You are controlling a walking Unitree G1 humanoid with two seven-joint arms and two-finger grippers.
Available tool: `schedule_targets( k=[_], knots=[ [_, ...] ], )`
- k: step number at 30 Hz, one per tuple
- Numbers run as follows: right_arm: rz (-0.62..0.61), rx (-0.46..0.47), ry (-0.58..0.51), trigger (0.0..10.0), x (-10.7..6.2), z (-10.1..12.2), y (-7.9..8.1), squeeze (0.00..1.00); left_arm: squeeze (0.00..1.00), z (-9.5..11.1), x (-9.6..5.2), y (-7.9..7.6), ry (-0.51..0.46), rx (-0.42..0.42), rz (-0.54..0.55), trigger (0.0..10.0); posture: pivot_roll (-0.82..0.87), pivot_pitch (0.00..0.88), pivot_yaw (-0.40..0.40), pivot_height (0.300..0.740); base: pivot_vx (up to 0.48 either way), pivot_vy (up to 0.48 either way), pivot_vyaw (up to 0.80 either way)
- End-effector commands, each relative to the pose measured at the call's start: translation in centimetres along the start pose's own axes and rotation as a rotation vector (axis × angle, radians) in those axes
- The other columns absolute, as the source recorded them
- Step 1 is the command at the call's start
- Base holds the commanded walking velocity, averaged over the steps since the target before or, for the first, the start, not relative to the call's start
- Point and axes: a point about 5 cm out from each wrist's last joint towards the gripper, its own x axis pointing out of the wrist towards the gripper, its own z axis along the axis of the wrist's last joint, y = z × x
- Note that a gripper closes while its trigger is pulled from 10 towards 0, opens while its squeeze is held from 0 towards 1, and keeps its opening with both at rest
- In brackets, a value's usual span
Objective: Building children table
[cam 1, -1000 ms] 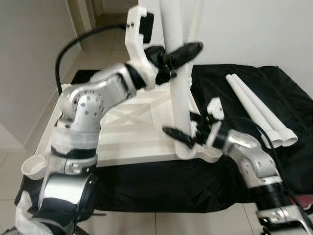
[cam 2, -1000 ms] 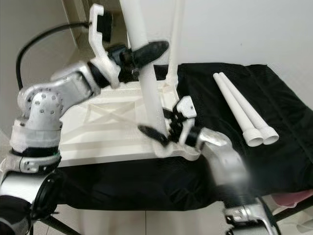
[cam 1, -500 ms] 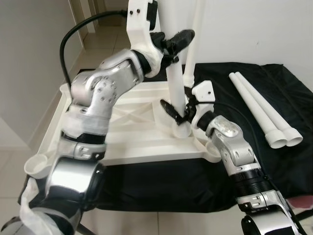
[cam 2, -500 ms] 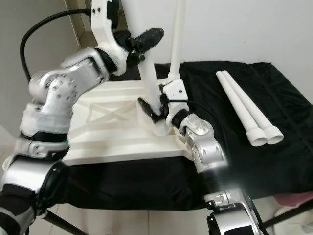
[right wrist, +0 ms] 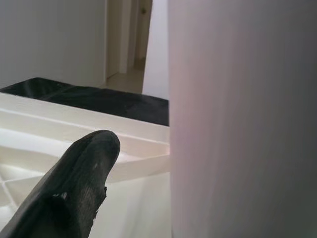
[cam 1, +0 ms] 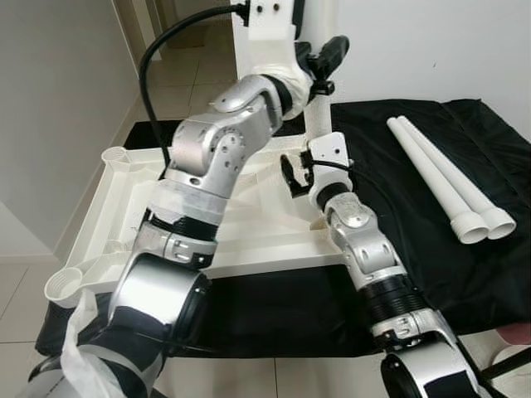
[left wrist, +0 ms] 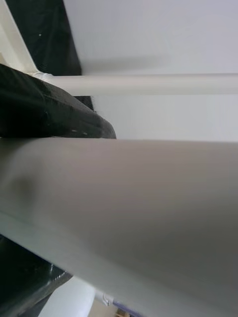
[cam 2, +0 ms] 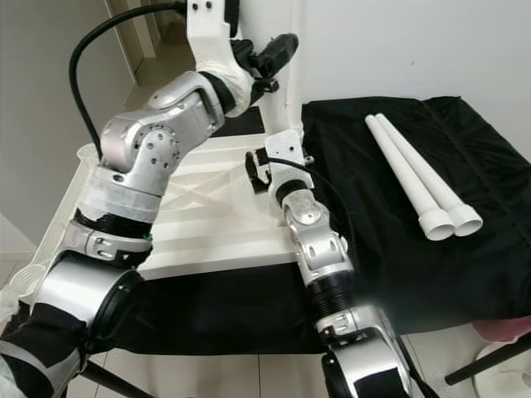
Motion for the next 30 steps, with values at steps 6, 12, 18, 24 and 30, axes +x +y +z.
schedule_targets(
  k=[6,12,18,24,30],
  knots=[
    [-0.095,-0.101,-0.021,10.0,0.3,0.3,-0.1,0.0,0.0,0.9,0.7,-1.0,-0.056,0.018,0.003,10.0,-0.05,0.0,0.033,0.74,0.0,0.0,0.0],
    [-0.102,-0.133,-0.018,9.8,0.3,0.0,-0.1,0.0,0.0,1.0,0.9,-1.2,-0.07,0.025,0.01,10.0,-0.05,0.0,0.016,0.74,0.0,0.0,0.0],
    [-0.108,-0.172,-0.029,0.0,0.4,0.1,-0.3,0.0,0.0,1.0,1.0,-1.6,-0.079,0.032,0.001,10.0,-0.05,0.0,0.007,0.74,0.0,0.0,0.0],
    [-0.147,-0.164,-0.033,0.0,0.3,0.0,-0.8,0.0,0.0,0.8,1.1,-1.7,-0.078,0.042,-0.005,10.0,-0.04,0.0,0.008,0.74,0.0,0.0,0.0],
    [-0.212,-0.134,-0.025,0.0,0.1,-0.2,-1.3,0.0,0.0,0.4,1.0,-1.9,-0.07,0.052,-0.03,10.0,-0.04,0.0,0.013,0.74,0.0,0.0,0.0]
  ],
)
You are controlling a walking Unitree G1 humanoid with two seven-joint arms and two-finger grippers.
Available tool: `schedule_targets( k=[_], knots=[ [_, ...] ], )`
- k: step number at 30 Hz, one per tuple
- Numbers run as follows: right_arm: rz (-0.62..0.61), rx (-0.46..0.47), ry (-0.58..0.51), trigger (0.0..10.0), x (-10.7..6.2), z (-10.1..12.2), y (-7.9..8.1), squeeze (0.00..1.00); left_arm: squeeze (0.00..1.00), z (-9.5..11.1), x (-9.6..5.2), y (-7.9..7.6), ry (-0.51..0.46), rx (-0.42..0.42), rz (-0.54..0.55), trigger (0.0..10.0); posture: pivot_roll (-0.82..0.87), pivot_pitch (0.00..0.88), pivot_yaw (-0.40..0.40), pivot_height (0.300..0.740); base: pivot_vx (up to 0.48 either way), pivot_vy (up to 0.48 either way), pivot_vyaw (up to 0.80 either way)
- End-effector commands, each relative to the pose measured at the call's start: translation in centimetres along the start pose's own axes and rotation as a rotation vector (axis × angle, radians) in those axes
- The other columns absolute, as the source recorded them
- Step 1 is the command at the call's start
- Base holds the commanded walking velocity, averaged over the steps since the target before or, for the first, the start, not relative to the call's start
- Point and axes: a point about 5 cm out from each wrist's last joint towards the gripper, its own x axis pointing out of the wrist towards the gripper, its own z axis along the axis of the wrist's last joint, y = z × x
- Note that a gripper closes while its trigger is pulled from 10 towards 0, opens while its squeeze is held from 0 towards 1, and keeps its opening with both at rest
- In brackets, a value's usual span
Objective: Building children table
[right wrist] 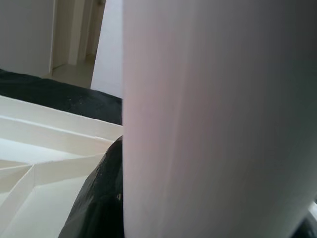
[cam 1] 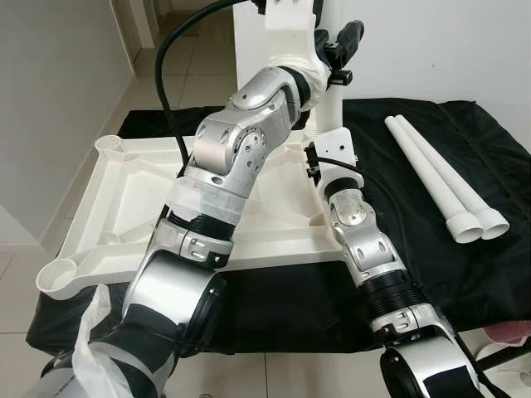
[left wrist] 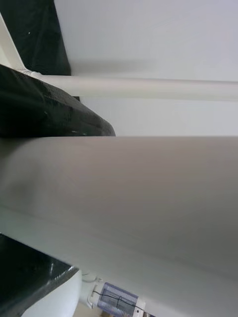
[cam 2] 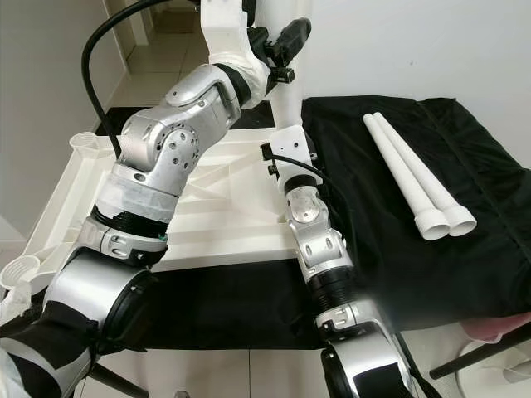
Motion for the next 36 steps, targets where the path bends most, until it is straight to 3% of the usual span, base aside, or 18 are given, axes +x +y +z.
schedule_targets(
  k=[1,3,4,6,10,11,15,24,33,36],
  knots=[
    [-0.014,-0.002,0.005,0.0,0.0,-0.1,0.1,0.0,0.0,0.3,0.1,-0.7,-0.017,0.017,-0.051,10.0,-0.04,0.0,0.013,0.74,0.0,0.0,0.0],
    [-0.023,-0.001,0.008,0.0,0.0,-0.2,0.0,0.0,0.0,0.2,0.1,-0.8,-0.015,0.014,-0.058,10.0,-0.04,0.0,0.013,0.74,0.0,0.0,0.0],
    [-0.027,0.023,0.027,10.0,0.0,-0.5,-0.1,0.0,1.0,0.2,0.0,-1.1,-0.023,-0.023,-0.081,10.0,-0.04,0.0,0.016,0.74,0.0,0.0,0.0],
    [-0.028,0.065,0.054,10.0,0.0,-0.8,-0.1,0.0,1.0,0.2,-0.1,-1.4,-0.035,-0.056,-0.12,10.0,-0.04,0.0,0.017,0.74,0.0,0.0,0.0],
    [-0.029,0.115,0.08,10.0,0.0,-1.2,-0.2,0.0,1.0,0.4,-0.3,-1.8,-0.053,-0.025,-0.162,10.0,-0.04,0.0,0.016,0.74,0.0,0.0,0.0],
    [-0.033,0.208,0.114,10.0,0.0,-1.6,-0.1,0.0,0.0,0.5,-0.6,-2.3,-0.076,-0.032,-0.198,10.0,-0.03,0.0,0.013,0.74,0.0,0.0,0.0],
    [-0.036,0.302,0.153,10.0,-0.1,-2.0,0.0,0.0,0.0,0.5,-0.8,-2.7,-0.093,-0.055,-0.219,10.0,-0.03,0.0,0.014,0.74,0.0,0.0,0.0],
    [-0.086,0.314,0.174,10.0,-0.2,-2.7,-1.0,0.0,0.0,0.5,-1.8,-2.3,-0.121,-0.11,-0.194,10.0,-0.03,0.0,0.015,0.74,0.0,0.0,0.0],
    [-0.124,0.331,0.146,10.0,-0.2,-2.5,-2.0,0.0,0.0,-0.8,-2.9,-1.1,-0.103,-0.092,-0.109,10.0,-0.02,0.0,0.007,0.74,0.0,0.0,0.0],
    [-0.131,0.315,0.102,10.0,-0.2,-2.0,-2.7,0.0,0.0,-2.0,-3.9,-0.3,-0.098,-0.072,-0.046,10.0,-0.02,0.0,0.007,0.74,0.0,0.0,0.0]
  ],
)
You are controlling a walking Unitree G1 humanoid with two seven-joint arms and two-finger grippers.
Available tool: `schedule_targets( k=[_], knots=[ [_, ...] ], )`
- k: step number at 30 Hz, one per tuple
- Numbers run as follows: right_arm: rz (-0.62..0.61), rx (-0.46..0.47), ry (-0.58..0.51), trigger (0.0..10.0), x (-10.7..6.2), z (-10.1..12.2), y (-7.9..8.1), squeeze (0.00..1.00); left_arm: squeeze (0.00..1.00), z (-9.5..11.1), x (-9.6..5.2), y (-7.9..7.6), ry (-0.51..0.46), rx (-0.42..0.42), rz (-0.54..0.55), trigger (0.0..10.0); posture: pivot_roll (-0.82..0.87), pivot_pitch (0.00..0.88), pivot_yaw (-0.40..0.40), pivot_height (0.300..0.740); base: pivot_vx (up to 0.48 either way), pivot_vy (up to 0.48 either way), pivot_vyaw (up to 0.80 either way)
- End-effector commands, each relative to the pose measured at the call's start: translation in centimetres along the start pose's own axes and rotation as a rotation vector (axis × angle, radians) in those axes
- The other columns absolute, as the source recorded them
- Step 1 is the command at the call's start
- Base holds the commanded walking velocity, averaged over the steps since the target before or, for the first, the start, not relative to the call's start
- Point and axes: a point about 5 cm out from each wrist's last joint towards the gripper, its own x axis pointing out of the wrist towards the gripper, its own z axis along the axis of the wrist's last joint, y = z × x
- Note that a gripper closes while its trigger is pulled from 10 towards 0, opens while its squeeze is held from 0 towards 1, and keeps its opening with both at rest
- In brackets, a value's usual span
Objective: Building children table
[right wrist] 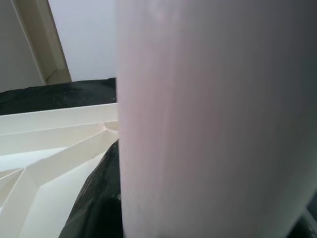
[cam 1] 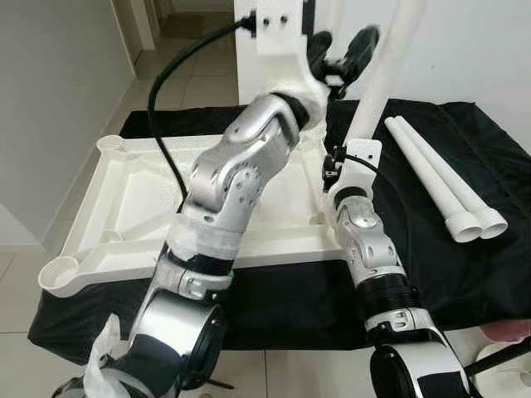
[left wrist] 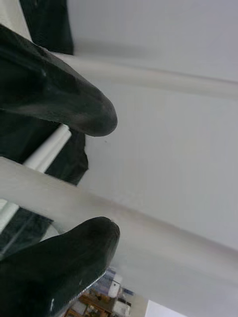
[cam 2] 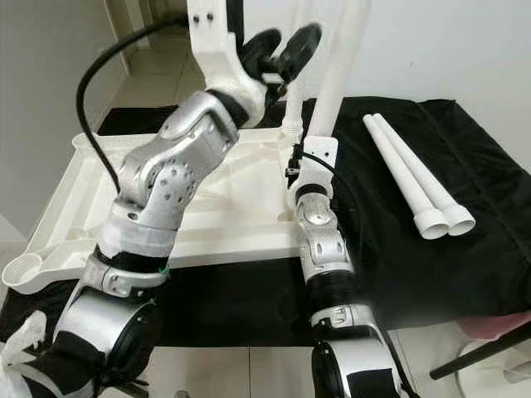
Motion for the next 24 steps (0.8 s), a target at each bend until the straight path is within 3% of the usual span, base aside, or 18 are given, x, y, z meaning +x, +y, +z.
schedule_targets(
  k=[1,15,24],
  knots=[
    [-0.008,0.007,-0.052,10.0,-0.2,0.7,-0.4,0.0,0.0,-0.2,-0.6,0.1,-0.008,0.035,-0.029,10.0,-0.02,0.0,0.007,0.74,0.0,0.0,0.0],
    [-0.037,-0.055,-0.101,10.0,-0.8,0.8,-1.8,0.0,0.0,-2.5,-3.0,1.2,0.079,0.095,0.012,10.0,-0.02,0.0,0.005,0.74,0.0,0.0,0.0],
    [-0.027,-0.069,-0.167,10.0,-2.0,1.0,-2.6,0.0,0.0,-4.7,-4.8,1.9,0.143,0.188,0.038,10.0,-0.03,0.0,0.013,0.74,0.0,0.0,0.0]
  ],
)
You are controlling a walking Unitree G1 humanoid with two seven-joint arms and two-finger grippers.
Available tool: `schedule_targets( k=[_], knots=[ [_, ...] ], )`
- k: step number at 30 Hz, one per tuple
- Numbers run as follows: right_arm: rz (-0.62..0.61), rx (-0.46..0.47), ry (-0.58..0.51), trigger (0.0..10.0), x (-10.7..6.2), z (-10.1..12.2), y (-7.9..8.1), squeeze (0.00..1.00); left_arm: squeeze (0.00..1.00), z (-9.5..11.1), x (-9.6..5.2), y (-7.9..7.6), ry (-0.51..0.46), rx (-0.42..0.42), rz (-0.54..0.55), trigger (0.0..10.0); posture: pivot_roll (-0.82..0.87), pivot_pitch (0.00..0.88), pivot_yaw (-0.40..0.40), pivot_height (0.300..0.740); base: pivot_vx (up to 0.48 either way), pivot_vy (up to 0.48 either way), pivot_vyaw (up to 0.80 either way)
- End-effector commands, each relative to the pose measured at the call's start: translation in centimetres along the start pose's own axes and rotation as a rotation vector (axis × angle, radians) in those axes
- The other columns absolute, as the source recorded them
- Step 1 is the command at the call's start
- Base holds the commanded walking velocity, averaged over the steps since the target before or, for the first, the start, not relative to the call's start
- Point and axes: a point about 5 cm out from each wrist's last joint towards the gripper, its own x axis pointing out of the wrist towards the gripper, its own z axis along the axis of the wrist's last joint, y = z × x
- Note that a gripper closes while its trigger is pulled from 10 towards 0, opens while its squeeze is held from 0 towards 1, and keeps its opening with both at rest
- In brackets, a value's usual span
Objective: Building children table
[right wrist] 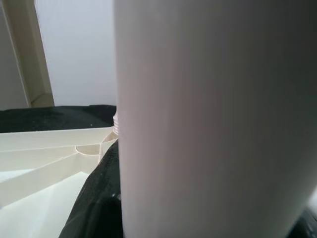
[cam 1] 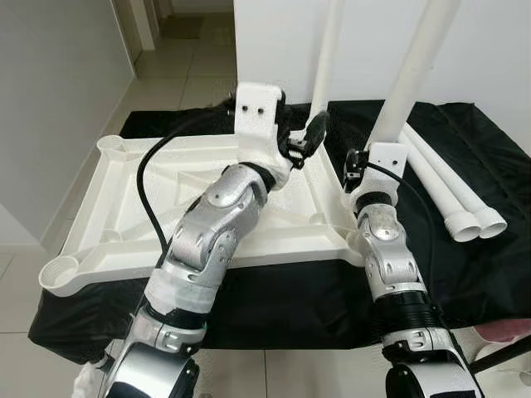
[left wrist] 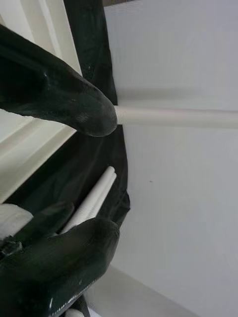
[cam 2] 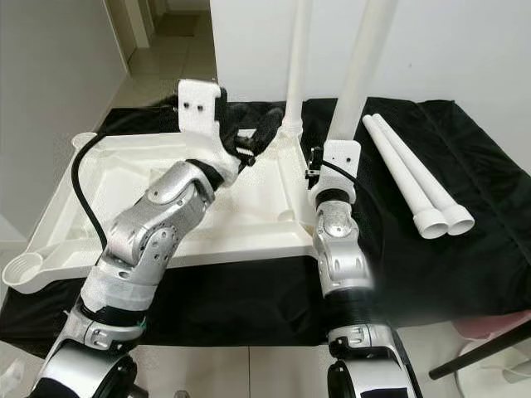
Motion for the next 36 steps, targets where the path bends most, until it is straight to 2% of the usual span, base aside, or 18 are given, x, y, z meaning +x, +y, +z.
schedule_targets(
  k=[1,8,10,12,24,30,36],
  knots=[
    [0.005,0.0,-0.03,10.0,-0.3,0.3,-0.3,0.0,0.0,-0.5,-0.5,-0.2,0.006,0.035,-0.055,10.0,-0.03,0.0,0.013,0.74,0.0,0.0,0.0],
    [0.009,-0.003,-0.031,10.0,-1.0,0.0,-0.7,0.0,0.0,-1.5,-1.4,-0.1,0.022,0.073,-0.062,10.0,-0.03,0.0,0.015,0.74,0.0,0.0,0.0],
    [0.045,0.006,-0.05,10.0,-1.6,-0.2,-0.8,0.0,0.0,-2.1,-2.2,0.1,0.011,0.119,-0.065,10.0,-0.03,0.0,0.014,0.74,0.0,0.0,0.0],
    [0.062,0.015,-0.056,10.0,-1.8,-0.3,-0.7,0.0,0.0,-2.4,-2.4,0.2,0.014,0.13,-0.066,10.0,-0.03,0.001,0.013,0.74,0.0,0.0,0.0],
    [0.059,0.022,-0.041,10.0,-2.5,-1.1,-1.1,0.0,0.0,-3.1,-3.3,0.4,0.005,0.156,-0.069,10.0,-0.03,0.001,0.016,0.74,0.0,0.0,0.0],
    [0.057,0.0,-0.001,10.0,-3.6,-2.4,-1.7,0.0,0.0,-4.5,-4.4,0.5,0.044,0.191,-0.077,10.0,-0.03,0.007,0.021,0.74,0.0,0.0,0.0],
    [0.056,-0.007,0.025,10.0,-4.0,-3.2,-2.0,0.0,0.0,-5.3,-4.9,0.5,0.074,0.216,-0.093,10.0,-0.03,0.01,0.023,0.74,0.0,0.0,0.0]
  ],
)
